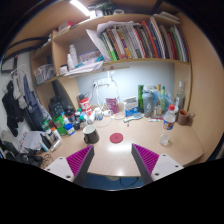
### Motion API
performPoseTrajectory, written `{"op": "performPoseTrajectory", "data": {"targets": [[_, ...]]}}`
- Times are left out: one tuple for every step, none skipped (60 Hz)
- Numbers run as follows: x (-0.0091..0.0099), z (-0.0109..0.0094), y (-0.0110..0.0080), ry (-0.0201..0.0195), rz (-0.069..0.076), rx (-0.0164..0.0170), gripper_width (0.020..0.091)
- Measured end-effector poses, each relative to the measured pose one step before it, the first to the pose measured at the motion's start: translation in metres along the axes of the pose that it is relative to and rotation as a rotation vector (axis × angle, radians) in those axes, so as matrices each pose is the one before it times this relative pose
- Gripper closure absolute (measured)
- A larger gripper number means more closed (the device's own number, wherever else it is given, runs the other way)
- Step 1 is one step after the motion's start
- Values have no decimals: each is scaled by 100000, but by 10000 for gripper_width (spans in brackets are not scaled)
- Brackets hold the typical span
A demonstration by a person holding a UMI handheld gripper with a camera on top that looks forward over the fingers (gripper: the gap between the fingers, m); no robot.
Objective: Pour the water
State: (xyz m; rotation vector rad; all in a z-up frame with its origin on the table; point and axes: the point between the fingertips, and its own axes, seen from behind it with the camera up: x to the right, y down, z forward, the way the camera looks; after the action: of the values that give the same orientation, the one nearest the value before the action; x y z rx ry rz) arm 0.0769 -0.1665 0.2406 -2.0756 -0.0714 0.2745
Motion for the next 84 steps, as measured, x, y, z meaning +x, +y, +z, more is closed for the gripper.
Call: {"op": "performPoseTrajectory", "data": {"targets": [[75, 25, -107, 222, -372, 318, 264], [49, 10, -125, 208, -502, 222, 268], [30, 6, -147, 263, -495, 234, 271], [89, -7, -149, 470, -454, 288, 272], [58, -65, -204, 462, -455, 400, 272], [47, -56, -233, 413, -460, 533, 272], [16, -49, -279, 395, -396, 604, 270], [15, -42, -257, 383, -310, 680, 270], [22, -42, -231, 382, -196, 635, 269], [76, 53, -144, 154, -181, 708, 272], [-67, -40, -187, 158, -160, 457, 272], [-31, 20, -120, 49, -196, 397, 273], [18, 20, -82, 79, -213, 275, 272], [38, 15, -53, 105, -219, 199, 272], [115, 62, -8, 206, -274, 212, 273], [188, 82, 6, 342, -305, 161, 272], [266, 72, -33, 589, -322, 93, 273], [309, 61, -19, 660, -414, 161, 278], [350, 82, 8, 646, -509, 112, 283], [383, 105, -16, 660, -558, 124, 293], [436, 108, 11, 696, -537, 196, 298], [429, 113, 31, 711, -430, 173, 299], [449, 134, 80, 685, -237, 210, 297], [444, 142, 80, 527, -6, 228, 299], [485, 193, 86, 410, 180, 230, 298], [494, 202, 158, 281, 383, 154, 298], [484, 259, 226, 293, 458, 45, 298], [527, 287, 233, 247, 511, -115, 297], [540, 320, 267, 161, 471, -122, 297], [573, 388, 220, 5, 446, -30, 298], [565, 402, 255, -21, 373, 137, 297], [604, 427, 277, -6, 208, 163, 298], [673, 466, 296, 83, 107, 173, 299], [706, 513, 285, 189, -57, 221, 298], [788, 536, 271, 403, -169, 357, 298], [879, 570, 282, 592, -292, 395, 299], [917, 611, 312, 694, -400, 294, 299], [897, 637, 329, 666, -462, 239, 298], [859, 683, 347, 568, -475, 177, 296], [816, 729, 340, 459, -440, 298, 297], [788, 730, 333, 423, -418, 319, 297], [752, 741, 311, 469, -319, 387, 296], [846, 780, 341, 665, -41, 510, 296], [803, 787, 361, 715, 247, 549, 296], [763, 809, 387, 674, 560, 539, 298], [690, 829, 415, 563, 727, 314, 298], [621, 829, 443, 301, 700, 143, 299], [589, 818, 458, 152, 722, 99, 296], [529, 830, 417, 161, 688, 149, 296], [526, 841, 322, 209, 600, 317, 296], [596, 827, 260, 380, 436, 617, 294], [599, 770, 151, 500, 411, 784, 295], [563, 759, 158, 601, 360, 731, 295], [503, 761, 151, 488, 240, 621, 297], [419, 715, 104, 333, 168, 619, 295], [343, 682, 54, 164, 86, 764, 294], [261, 681, 6, 42, 21, 1010, 292], [189, 682, 149, 100, -244, 1259, 297], [268, 708, 129, 82, -310, 557, 298], [258, 698, 173, 342, -501, 63, 296], [254, 707, 113, 355, -772, 65, 297], [159, 674, 20, 61, -953, 410, 298], [120, 648, -115, -176, -1044, 662, 297], [136, 634, -149, -66, -1076, 826, 299], [187, 646, -130, 248, -1020, 831, 302], [174, 634, -88, 359, -1043, 669, 305], [112, 606, -100, 148, -1040, 597, 306], [101, 799, -67, -295, -772, 620, 307], [9, 450, -194, -124, -778, 674, 315], [-126, 253, -289, -91, -423, 626, 321], [-39, 420, -350, -279, -359, 1027, 337], [-12, 424, -301, -139, -153, 1053, 390], [18, 431, -227, 11, -76, 889, 385], [286, 419, -111, 999, 56, 272, 475], [206, 428, 82, 854, -34, -153, 565], [179, 285, 126, 1241, 360, -672, 563], [61, 260, -260, 930, 643, 848, 563], [16, 403, -20, 371, -29, 476, 573], [-56, 106, -7, 379, -738, 30, 587], [-192, 159, -119, 108, -976, 566, 596], [-143, 123, -72, 149, -1092, 616, 601], [-58, 104, 10, 384, -573, 129, 605], [-33, 114, 4, 573, 313, 3, 613], [-24, 91, 101, 733, 1052, -575, 619]]}}
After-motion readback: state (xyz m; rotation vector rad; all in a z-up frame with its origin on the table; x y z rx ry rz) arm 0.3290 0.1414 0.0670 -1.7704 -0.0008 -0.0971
